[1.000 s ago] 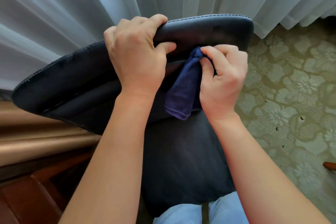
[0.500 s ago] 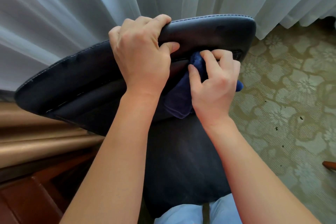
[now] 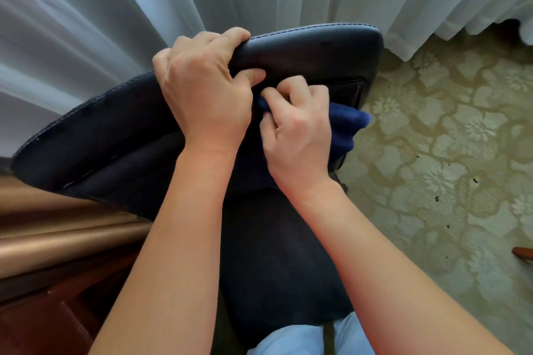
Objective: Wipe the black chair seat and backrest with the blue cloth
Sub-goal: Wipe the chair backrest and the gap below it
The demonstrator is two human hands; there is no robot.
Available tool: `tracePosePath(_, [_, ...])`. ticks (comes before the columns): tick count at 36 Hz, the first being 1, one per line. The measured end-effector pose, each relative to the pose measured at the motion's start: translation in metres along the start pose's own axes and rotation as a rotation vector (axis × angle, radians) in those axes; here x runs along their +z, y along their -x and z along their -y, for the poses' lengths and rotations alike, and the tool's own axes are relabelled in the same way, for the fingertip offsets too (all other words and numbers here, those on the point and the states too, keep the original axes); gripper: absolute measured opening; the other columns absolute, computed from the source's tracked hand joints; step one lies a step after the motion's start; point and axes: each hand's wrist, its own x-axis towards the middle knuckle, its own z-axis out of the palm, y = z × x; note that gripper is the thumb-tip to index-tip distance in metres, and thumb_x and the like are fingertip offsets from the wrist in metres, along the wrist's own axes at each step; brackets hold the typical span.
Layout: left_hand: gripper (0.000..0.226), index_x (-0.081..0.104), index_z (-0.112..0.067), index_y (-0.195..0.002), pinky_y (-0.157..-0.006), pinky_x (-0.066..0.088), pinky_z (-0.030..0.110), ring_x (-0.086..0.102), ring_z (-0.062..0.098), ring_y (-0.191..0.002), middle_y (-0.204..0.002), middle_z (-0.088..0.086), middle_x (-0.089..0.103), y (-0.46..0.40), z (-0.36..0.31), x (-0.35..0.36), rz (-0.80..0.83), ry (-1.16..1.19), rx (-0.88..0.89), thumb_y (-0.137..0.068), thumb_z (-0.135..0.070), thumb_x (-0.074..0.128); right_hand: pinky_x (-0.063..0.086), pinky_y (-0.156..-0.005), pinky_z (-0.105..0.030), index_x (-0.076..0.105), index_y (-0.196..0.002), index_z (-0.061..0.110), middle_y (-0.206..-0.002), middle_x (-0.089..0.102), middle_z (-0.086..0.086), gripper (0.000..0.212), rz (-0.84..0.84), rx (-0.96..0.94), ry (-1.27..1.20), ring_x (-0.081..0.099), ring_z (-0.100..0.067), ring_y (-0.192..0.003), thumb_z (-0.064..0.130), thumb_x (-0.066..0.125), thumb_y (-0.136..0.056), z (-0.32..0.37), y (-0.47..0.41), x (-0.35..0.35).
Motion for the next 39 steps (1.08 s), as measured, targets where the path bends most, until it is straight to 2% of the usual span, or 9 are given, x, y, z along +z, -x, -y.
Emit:
tracePosePath(3, [0.046, 0.072, -0.036, -0.117, -0.095, 0.034, 0.035, 0.059, 0.018, -0.099, -0.105, -0.011, 0.072, -0.001, 0.0, -0.002, 0.012, -0.005, -0.007, -0.073, -0.048, 0.076, 0.044, -0.067, -0.039, 0.073, -0.1, 0.009, -0.097, 0.062, -0.006, 0.019, 0.02, -0.024, -0.022, 0.048, -0.03, -0.084, 0.007, 0.062, -0.086, 0.001, -0.001, 0.0])
tracePosePath(6, [0.046, 0.071, -0.036, -0.117, -0.094, 0.034, 0.035, 0.059, 0.019, -0.1, -0.106, -0.01, 0.073, -0.001, -0.002, -0.003, 0.024, -0.006, -0.008, -0.073, -0.048, 0.076, 0.044, -0.071, -0.036, 0.075, -0.104, 0.01, -0.098, 0.063, -0.005, 0.021, 0.012, -0.012, -0.11, 0.049, -0.028, -0.087, 0.007, 0.063, -0.087, -0.005, 0.002, -0.008])
tracePosePath(10, [0.05, 0.069, -0.035, -0.122, -0.096, 0.032, 0.035, 0.058, 0.022, -0.104, -0.11, -0.008, 0.071, 0.002, 0.001, -0.009, 0.066, 0.015, 0.026, -0.074, -0.048, 0.077, 0.043, -0.083, -0.03, 0.075, -0.104, 0.009, -0.098, 0.06, -0.007, 0.019, -0.124, 0.109, -0.171, 0.052, -0.028, -0.091, 0.005, 0.067, -0.087, -0.02, 0.004, -0.025])
tracePosePath(12, [0.054, 0.067, -0.033, -0.126, -0.098, 0.031, 0.035, 0.057, 0.024, -0.106, -0.112, -0.005, 0.069, 0.006, 0.004, -0.014, 0.088, 0.0, 0.054, -0.076, -0.048, 0.077, 0.04, -0.084, -0.024, 0.075, -0.105, 0.01, -0.098, 0.06, -0.007, 0.019, -0.17, 0.179, -0.143, 0.052, -0.026, -0.091, 0.007, 0.067, -0.088, -0.029, 0.002, -0.028])
tracePosePath(15, [0.061, 0.062, -0.029, -0.132, -0.103, 0.031, 0.038, 0.054, 0.026, -0.113, -0.119, -0.001, 0.065, 0.012, 0.012, -0.024, 0.09, -0.072, 0.053, -0.076, -0.045, 0.08, 0.036, -0.083, -0.019, 0.075, -0.106, 0.011, -0.099, 0.06, -0.006, 0.02, -0.154, 0.196, -0.094, 0.05, -0.022, -0.09, 0.008, 0.066, -0.089, -0.034, 0.0, -0.027])
tracePosePath(18, [0.067, 0.06, -0.03, -0.131, -0.107, 0.03, 0.041, 0.052, 0.028, -0.117, -0.124, 0.002, 0.061, 0.017, 0.027, -0.035, 0.066, -0.174, -0.02, -0.071, -0.047, 0.083, 0.038, -0.082, -0.023, 0.075, -0.105, 0.011, -0.099, 0.06, -0.007, 0.019, -0.132, 0.173, -0.06, 0.05, -0.025, -0.09, 0.008, 0.065, -0.089, -0.032, 0.001, -0.024])
tracePosePath(22, [0.061, 0.064, -0.03, -0.125, -0.104, 0.032, 0.039, 0.056, 0.025, -0.11, -0.116, -0.001, 0.065, 0.021, 0.034, -0.034, 0.024, -0.137, -0.08, -0.07, -0.052, 0.08, 0.041, -0.08, -0.032, 0.074, -0.102, 0.01, -0.098, 0.059, -0.008, 0.018, -0.123, 0.173, -0.04, 0.05, -0.029, -0.091, 0.007, 0.063, -0.088, -0.025, 0.003, -0.02])
tracePosePath(33, [0.052, 0.072, -0.031, -0.111, -0.093, 0.034, 0.034, 0.059, 0.023, -0.092, -0.097, -0.003, 0.07, 0.015, 0.044, -0.025, -0.064, -0.14, -0.103, -0.065, -0.055, 0.079, 0.043, -0.081, -0.035, 0.074, -0.1, 0.007, -0.099, 0.06, -0.009, 0.018, -0.069, 0.118, -0.018, 0.05, -0.032, -0.087, 0.005, 0.06, -0.088, -0.004, -0.002, -0.005])
tracePosePath(39, [0.049, 0.073, -0.034, -0.109, -0.092, 0.033, 0.033, 0.059, 0.023, -0.09, -0.095, -0.004, 0.07, 0.011, 0.049, -0.025, -0.051, -0.162, -0.096, -0.066, -0.057, 0.077, 0.038, -0.073, -0.035, 0.071, -0.089, 0.006, -0.095, 0.059, -0.009, 0.013, -0.029, 0.046, 0.041, 0.047, -0.031, -0.082, 0.003, 0.059, -0.088, 0.018, 0.0, 0.008])
